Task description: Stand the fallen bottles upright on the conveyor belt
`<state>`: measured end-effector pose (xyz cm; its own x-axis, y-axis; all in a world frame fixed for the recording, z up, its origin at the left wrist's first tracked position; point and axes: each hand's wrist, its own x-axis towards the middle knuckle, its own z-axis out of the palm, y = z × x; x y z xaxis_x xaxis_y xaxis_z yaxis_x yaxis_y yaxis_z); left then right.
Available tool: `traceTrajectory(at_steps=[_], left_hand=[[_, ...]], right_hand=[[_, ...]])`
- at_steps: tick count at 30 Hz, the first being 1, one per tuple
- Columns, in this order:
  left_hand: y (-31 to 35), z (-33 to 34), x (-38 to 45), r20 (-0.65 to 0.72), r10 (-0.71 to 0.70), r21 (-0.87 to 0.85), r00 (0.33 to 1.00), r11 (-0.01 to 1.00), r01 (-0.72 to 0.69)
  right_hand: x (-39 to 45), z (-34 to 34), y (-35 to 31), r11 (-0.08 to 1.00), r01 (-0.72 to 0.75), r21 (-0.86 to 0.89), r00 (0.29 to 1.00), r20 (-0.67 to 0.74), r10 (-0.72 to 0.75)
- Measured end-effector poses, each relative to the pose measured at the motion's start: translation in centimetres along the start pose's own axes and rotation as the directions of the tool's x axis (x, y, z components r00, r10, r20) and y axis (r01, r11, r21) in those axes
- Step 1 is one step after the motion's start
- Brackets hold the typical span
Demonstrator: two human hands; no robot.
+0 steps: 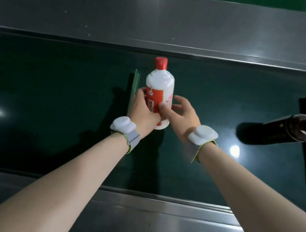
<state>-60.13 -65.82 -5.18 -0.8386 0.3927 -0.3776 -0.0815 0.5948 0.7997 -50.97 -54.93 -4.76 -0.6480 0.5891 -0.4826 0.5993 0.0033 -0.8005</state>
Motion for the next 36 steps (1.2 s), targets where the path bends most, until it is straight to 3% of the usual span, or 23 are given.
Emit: traceTrajectory(at_steps=[6, 11, 22, 36], left_hand=[[-0.3, -0.8, -0.4, 0.05, 0.182, 0.107, 0.982, 0.977, -0.186], [-2.5, -0.8, -1.7, 0.152, 0.23, 0.243, 0.961, 0.934, -0.261], [-1.8, -1.3, -3.1, 0.161, 0.229, 0.234, 0.96, 0.936, -0.262], [2.9, -3.4, -9.7, 0.017, 0.341, 0.346, 0.94, 0.88, -0.325]], right_hand=[[-0.4, 0.1, -1.1, 0.984, 0.172, -0.052, 0.985, -0.007, -0.172], [-1.1, 0.9, 1.3, 0.976, 0.186, -0.111, 0.981, 0.072, -0.179], [-2.0, 0.7, 1.6, 0.981, 0.16, -0.114, 0.987, 0.046, -0.155], [-8.8, -3.8, -0.4, 0.951, 0.233, -0.203, 0.972, 0.033, -0.231]])
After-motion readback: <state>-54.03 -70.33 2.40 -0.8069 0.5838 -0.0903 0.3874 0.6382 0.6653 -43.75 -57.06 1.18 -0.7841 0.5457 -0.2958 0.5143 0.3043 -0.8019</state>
